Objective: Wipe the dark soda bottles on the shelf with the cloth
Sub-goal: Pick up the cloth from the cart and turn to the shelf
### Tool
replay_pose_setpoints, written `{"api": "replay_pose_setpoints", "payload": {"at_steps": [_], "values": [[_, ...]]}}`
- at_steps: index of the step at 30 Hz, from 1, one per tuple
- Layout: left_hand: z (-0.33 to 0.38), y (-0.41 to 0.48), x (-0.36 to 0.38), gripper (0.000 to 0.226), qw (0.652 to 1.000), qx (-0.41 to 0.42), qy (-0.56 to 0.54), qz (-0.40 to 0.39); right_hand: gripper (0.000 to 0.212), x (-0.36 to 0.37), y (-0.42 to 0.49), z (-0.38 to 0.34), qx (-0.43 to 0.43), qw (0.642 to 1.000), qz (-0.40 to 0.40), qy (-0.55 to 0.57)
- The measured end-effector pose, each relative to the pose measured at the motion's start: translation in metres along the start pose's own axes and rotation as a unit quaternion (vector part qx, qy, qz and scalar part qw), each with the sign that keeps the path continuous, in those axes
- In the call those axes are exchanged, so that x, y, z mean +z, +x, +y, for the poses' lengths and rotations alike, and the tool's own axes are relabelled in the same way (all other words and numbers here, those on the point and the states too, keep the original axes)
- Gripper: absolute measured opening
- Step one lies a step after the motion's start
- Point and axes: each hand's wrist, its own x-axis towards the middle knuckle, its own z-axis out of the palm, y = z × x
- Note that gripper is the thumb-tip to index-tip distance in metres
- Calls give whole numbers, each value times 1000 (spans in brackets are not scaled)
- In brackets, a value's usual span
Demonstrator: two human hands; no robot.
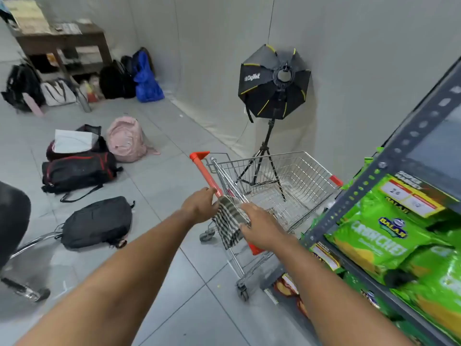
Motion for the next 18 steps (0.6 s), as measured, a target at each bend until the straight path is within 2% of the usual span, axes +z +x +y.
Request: {"api": "replay_pose_setpoints", "payload": {"at_steps": [4, 7, 11, 14, 18], "values": [[-7, 17, 15, 42, 997, -29, -62, -42, 51, 21, 35, 1, 31, 999, -14, -21], [-11, 26, 26, 36, 989, -55, -128, -43, 46, 35, 52, 6, 52, 998, -10, -29], [-9, 31, 26, 35, 977, -81, -187, -56, 53, 44, 59, 9, 67, 998, 2, -3], [-1, 32, 16, 23, 975, -53, -201, -82, 57, 47, 58, 11, 86, 996, 18, 36], [18, 24, 2, 25, 955, 9, -258, -148, 66, 36, 47, 14, 105, 988, 49, 102]]}}
